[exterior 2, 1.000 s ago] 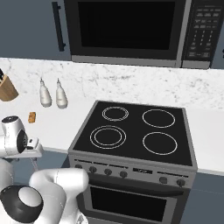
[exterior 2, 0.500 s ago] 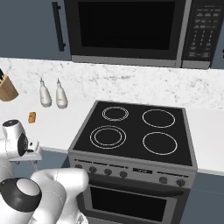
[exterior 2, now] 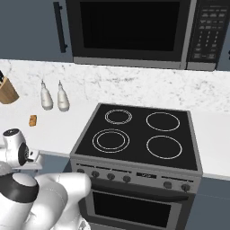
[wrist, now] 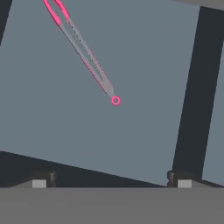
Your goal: Pick the tongs from the drawer and place it on the counter.
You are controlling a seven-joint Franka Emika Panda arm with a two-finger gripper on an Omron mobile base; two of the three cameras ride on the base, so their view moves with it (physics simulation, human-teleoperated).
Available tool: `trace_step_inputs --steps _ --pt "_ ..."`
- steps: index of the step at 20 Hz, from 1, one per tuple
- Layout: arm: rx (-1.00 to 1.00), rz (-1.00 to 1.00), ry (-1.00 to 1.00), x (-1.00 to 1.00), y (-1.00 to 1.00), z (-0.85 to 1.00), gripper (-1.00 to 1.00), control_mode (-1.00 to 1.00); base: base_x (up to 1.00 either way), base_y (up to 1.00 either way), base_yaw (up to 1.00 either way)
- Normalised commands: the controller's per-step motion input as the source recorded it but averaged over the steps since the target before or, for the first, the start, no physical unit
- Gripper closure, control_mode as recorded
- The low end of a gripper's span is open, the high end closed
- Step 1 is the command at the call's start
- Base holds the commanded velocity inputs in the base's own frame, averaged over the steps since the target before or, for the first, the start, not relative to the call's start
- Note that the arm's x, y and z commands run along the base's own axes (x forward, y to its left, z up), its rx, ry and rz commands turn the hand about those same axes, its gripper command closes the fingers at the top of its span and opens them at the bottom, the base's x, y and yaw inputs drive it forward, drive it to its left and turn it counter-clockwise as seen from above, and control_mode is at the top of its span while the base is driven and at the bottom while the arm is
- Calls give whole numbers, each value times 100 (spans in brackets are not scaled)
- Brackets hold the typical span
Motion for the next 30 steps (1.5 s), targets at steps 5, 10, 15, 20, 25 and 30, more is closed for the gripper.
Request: trace_step_inputs --steps 5,10,15,20,25,30 --pt "1 -11 0 6 5 -12 -100 -100 0 0 0" --pt "0 -13 0 16 0 -11 -100 -100 0 0 0" --pt "0 -9 0 25 5 -11 -100 -100 0 0 0" --pt "0 -2 3 23 11 -4 -100 -100 0 0 0" --pt "0 0 6 14 14 -10 -100 -100 0 0 0" --pt "0 0 3 10 7 -17 -100 -100 0 0 0"
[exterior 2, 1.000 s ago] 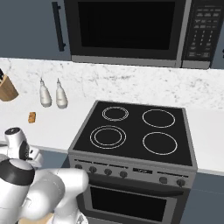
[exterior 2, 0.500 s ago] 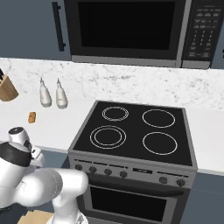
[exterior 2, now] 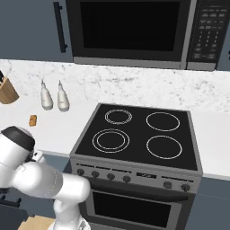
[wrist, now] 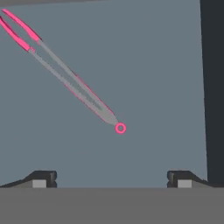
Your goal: Pick the tongs from the drawer and place it on the counter.
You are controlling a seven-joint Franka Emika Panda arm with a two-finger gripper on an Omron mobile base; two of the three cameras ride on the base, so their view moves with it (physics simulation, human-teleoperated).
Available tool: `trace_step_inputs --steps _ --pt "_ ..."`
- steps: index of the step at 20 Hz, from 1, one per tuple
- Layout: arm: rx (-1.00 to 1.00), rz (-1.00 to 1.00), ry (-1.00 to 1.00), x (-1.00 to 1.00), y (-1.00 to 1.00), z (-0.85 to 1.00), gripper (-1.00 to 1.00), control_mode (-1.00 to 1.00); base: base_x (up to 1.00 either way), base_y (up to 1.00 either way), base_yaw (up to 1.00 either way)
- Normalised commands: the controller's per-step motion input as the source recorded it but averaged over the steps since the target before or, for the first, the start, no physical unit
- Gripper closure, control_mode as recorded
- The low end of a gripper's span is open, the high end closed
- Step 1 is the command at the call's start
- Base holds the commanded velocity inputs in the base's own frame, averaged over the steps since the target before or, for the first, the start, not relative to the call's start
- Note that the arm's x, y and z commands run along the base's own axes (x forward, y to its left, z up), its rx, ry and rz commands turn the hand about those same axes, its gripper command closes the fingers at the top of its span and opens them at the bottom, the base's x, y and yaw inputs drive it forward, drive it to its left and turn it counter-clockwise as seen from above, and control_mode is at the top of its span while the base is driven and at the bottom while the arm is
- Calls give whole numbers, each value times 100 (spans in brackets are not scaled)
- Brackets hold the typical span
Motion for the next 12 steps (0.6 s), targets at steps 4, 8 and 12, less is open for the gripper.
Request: trace_step_inputs --steps 4,8,12 --pt "0 0 1 10 5 -21 -100 -100 0 0 0" --pt "0 0 1 10 9 -24 -100 -100 0 0 0" --pt "0 0 1 10 9 -25 -100 -100 0 0 0"
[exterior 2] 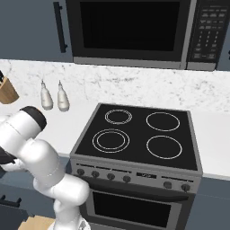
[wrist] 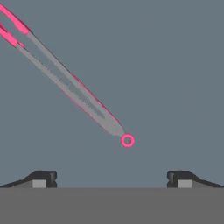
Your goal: Pick the tongs from the drawer and place it on the counter.
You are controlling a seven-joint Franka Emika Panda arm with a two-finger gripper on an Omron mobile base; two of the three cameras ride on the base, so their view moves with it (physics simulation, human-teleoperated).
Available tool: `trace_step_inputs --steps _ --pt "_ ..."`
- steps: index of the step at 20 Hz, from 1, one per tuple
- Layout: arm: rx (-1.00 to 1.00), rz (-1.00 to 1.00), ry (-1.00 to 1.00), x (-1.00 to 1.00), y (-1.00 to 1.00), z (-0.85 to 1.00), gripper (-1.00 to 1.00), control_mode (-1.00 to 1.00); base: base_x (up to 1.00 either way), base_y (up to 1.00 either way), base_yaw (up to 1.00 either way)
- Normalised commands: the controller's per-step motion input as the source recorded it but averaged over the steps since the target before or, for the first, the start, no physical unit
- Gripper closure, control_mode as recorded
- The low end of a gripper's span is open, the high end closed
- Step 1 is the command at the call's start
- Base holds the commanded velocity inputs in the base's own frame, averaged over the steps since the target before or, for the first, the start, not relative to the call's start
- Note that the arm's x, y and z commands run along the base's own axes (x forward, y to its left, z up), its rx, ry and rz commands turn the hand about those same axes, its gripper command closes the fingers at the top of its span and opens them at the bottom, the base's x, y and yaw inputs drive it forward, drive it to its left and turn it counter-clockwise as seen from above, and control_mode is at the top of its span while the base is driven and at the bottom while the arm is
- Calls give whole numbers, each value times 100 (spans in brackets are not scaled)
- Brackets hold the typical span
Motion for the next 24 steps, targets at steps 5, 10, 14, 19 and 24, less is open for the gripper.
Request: trace_step_inputs --steps 5,10,14,19,24 --pt "0 0 2 15 16 -23 -100 -100 0 0 0" --pt "-1 0 2 31 31 -17 -100 -100 0 0 0" --pt "-5 0 1 42 54 -16 -100 -100 0 0 0" --pt "-11 0 0 36 76 -28 -100 -100 0 0 0" --pt "-10 0 0 24 51 -36 -100 -100 0 0 0"
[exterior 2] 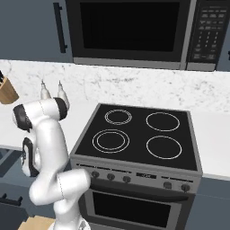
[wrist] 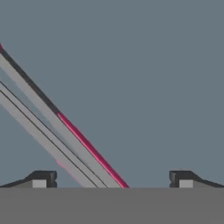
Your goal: Pick the tongs from the drawer and place it on the counter.
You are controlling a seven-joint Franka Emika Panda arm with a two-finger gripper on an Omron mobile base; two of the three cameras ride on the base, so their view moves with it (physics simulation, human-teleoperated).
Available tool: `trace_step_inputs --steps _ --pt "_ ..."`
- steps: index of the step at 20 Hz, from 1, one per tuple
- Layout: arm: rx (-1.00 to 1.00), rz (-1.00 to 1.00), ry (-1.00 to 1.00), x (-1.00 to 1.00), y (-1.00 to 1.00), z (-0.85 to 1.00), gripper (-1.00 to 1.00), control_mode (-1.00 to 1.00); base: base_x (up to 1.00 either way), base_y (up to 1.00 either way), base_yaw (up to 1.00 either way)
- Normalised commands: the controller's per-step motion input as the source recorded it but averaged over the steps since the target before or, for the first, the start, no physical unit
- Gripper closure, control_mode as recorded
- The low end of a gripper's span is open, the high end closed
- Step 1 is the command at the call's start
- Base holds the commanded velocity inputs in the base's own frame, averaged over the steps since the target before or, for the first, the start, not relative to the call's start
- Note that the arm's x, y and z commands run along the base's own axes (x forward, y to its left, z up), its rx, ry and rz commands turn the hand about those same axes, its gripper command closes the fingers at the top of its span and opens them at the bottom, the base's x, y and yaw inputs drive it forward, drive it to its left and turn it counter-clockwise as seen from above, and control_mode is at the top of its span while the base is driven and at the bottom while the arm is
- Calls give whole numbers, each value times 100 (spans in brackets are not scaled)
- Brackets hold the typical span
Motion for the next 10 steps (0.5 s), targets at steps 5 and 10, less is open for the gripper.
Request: trace_step_inputs --steps 5,10 --pt "-4 0 1 -19 14 -12 100 -100 0 0 0" --pt "0 5 10 -82 -2 17 100 -100 0 0 0"
